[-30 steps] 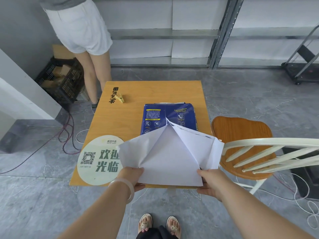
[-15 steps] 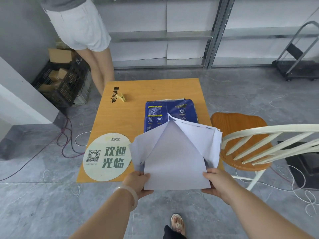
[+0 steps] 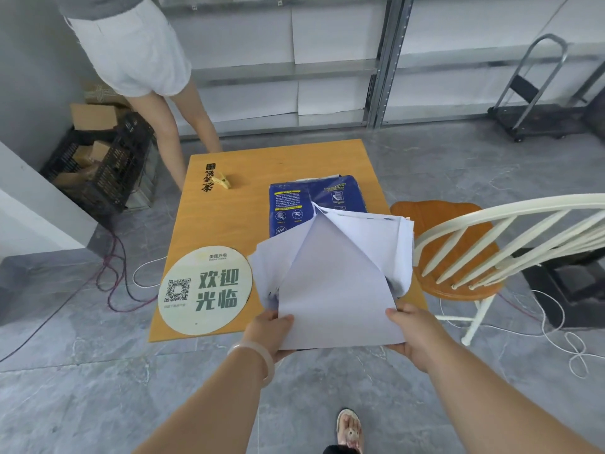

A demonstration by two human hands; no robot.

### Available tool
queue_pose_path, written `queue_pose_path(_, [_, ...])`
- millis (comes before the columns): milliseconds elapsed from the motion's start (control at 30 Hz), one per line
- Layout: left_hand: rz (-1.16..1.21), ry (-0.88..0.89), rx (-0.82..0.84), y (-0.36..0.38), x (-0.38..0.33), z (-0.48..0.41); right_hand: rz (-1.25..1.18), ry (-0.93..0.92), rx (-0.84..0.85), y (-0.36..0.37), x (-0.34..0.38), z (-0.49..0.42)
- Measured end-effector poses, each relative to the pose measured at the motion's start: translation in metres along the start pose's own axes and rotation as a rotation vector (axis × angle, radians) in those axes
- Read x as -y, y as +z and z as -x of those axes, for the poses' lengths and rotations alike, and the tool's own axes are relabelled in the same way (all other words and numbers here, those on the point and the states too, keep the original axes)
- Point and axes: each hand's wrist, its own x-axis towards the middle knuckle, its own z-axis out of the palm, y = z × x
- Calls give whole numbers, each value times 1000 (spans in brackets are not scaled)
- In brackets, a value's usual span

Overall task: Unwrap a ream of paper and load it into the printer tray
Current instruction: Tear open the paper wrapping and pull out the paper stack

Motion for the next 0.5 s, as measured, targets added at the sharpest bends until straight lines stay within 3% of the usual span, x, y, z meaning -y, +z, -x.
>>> queue_pose_path(200, [-83, 27, 20, -6, 19, 23, -35, -14, 45, -16, -17, 22])
queue_pose_path(500, [21, 64, -50, 1, 36, 77, -45, -31, 106, -41, -12, 64])
